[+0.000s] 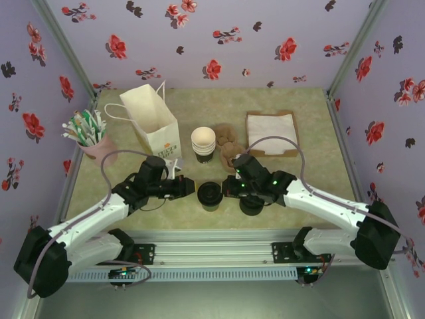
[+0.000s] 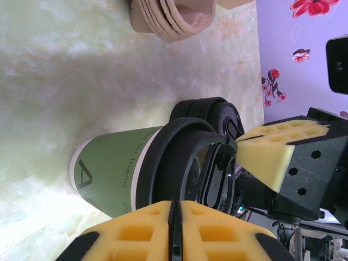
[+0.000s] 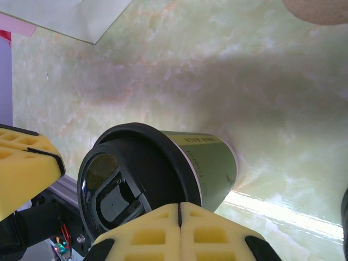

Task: Pack the takeout coffee

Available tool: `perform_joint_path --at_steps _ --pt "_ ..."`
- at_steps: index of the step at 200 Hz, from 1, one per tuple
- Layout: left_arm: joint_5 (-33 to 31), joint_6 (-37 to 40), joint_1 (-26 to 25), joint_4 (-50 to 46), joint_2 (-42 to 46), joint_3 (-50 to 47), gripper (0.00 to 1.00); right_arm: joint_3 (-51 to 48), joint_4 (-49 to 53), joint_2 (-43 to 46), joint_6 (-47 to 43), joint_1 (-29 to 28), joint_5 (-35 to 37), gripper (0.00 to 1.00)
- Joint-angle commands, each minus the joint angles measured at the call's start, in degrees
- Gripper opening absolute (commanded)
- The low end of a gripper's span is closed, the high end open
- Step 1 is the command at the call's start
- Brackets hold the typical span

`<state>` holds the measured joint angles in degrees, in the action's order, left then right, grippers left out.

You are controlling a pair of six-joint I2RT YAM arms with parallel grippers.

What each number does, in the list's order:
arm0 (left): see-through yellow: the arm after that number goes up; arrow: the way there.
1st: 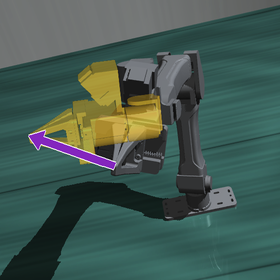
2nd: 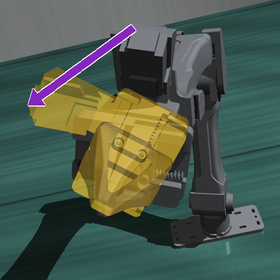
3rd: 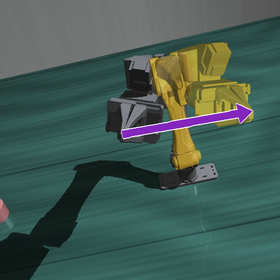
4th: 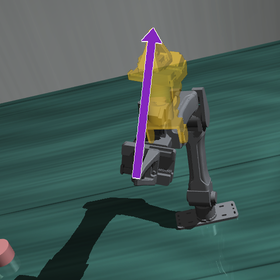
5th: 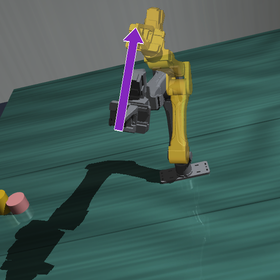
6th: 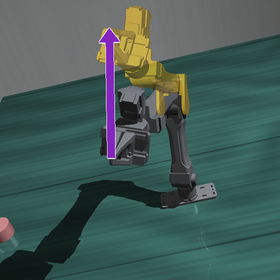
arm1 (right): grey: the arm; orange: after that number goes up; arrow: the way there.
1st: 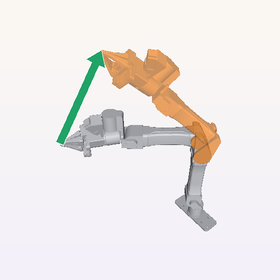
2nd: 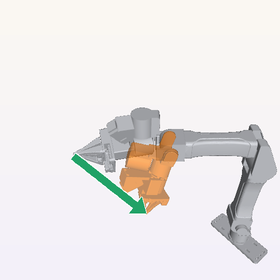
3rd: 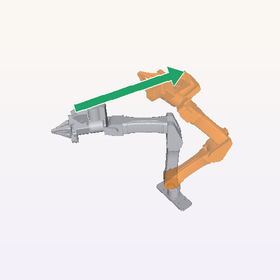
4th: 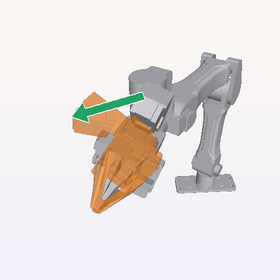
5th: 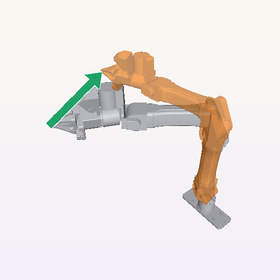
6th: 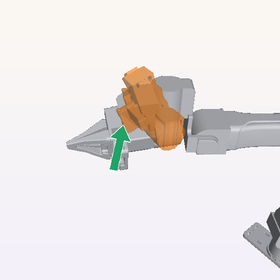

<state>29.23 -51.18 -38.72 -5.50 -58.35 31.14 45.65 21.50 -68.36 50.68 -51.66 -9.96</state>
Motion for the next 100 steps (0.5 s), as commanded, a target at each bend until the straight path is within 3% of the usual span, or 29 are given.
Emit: perform_joint_path --at_steps 1,100 --pt "1.35 -0.42 0.46 1.48 -0.67 0.16 0.09 -0.82 -2.44 -1.10 0.99 0.50 -1.55 0.00" --pt "1.78 -0.50 0.46 2.59 -2.63 -1.18 0.04 -1.61 -3.12 -2.53 1.44 0.58 -1.78 0.00"
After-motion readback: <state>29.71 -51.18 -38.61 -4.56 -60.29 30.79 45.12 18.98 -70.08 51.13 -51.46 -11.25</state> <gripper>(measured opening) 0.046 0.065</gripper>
